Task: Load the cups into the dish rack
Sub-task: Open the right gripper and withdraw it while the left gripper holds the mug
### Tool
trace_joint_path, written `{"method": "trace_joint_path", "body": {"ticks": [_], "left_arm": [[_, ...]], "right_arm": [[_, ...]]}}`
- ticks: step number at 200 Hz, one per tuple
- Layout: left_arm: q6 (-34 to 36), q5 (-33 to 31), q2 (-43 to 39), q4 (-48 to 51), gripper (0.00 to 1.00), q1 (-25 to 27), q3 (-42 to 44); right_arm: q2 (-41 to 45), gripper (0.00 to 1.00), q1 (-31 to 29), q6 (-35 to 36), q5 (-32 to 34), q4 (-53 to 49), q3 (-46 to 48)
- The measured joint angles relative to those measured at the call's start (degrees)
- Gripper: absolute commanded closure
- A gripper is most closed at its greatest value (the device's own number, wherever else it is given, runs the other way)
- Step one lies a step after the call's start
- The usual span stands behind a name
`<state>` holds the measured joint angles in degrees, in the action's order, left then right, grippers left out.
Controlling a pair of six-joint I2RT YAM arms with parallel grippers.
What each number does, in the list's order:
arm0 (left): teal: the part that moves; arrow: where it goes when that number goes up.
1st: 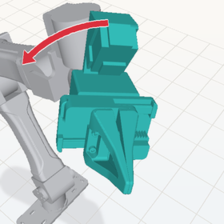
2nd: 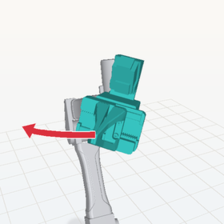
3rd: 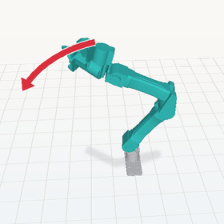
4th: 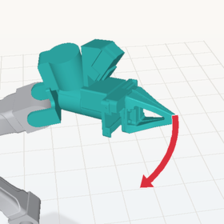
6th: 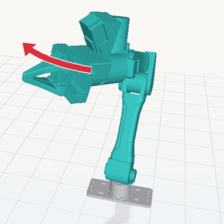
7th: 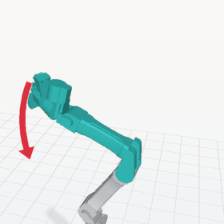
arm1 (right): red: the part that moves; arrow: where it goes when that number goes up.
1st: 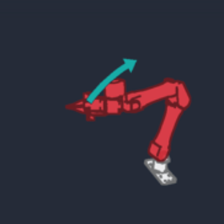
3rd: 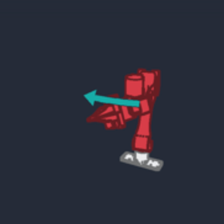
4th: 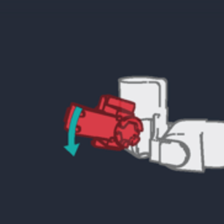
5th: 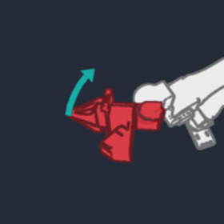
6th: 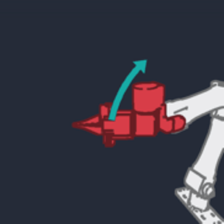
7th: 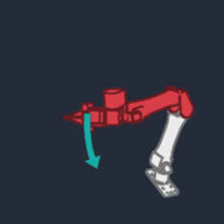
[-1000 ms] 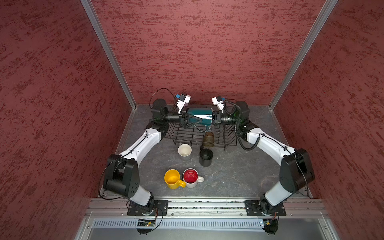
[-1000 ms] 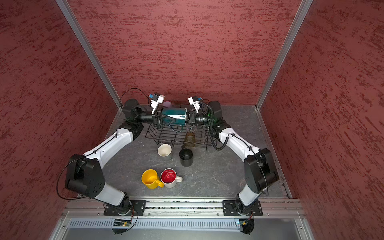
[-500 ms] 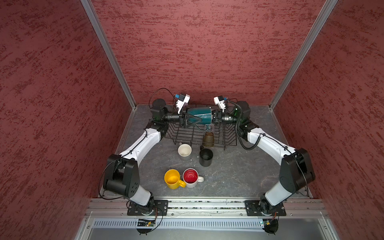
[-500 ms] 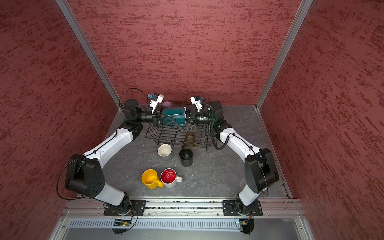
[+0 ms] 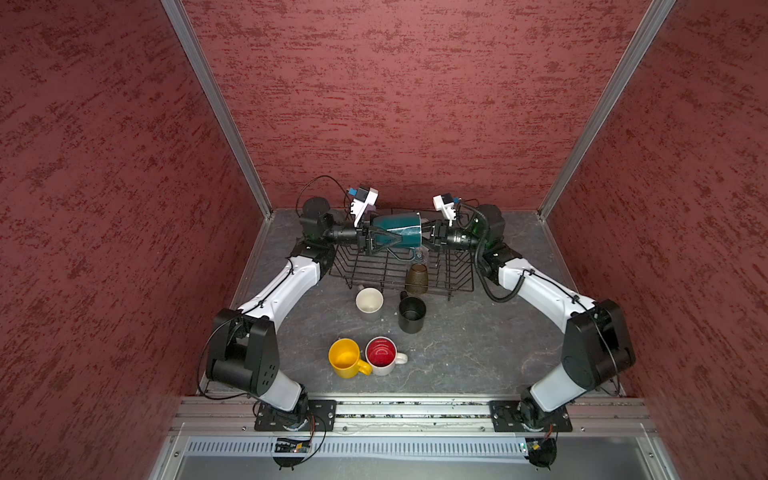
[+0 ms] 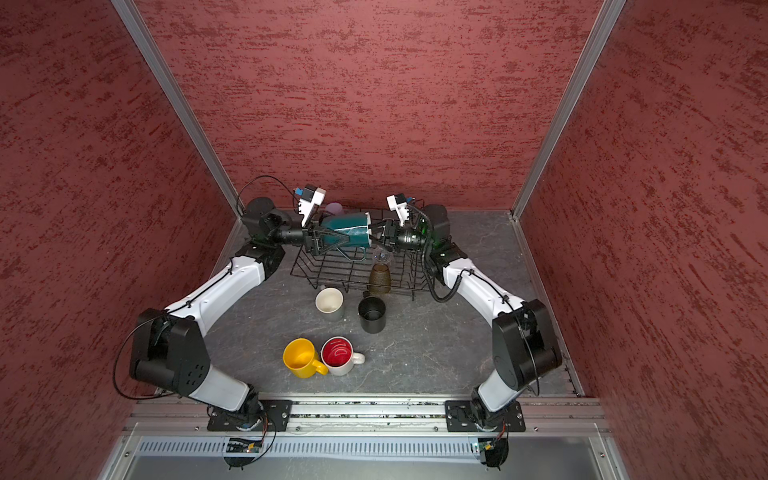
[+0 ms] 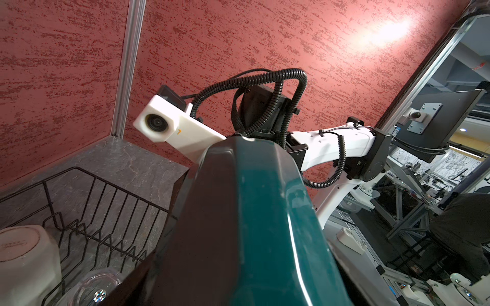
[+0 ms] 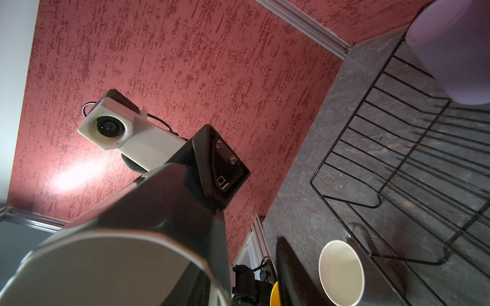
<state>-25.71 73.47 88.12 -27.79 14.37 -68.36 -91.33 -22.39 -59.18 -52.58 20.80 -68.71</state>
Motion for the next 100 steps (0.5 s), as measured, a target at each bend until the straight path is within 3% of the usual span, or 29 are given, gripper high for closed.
{"method": "trace_joint_path", "body": {"ticks": [65,100], "left_arm": [[2.36,-1.64,0.0,6.56,1.0,-0.59,-2.08],[5.51,-4.07,0.11,15.19,1.0,-0.96,-6.08]], "right_arm": [[1.84,0.53,2.49,0.92,3.82,-1.62,2.6],[3.85,0.52,4.02,2.49,6.21,-4.57,4.07]]}}
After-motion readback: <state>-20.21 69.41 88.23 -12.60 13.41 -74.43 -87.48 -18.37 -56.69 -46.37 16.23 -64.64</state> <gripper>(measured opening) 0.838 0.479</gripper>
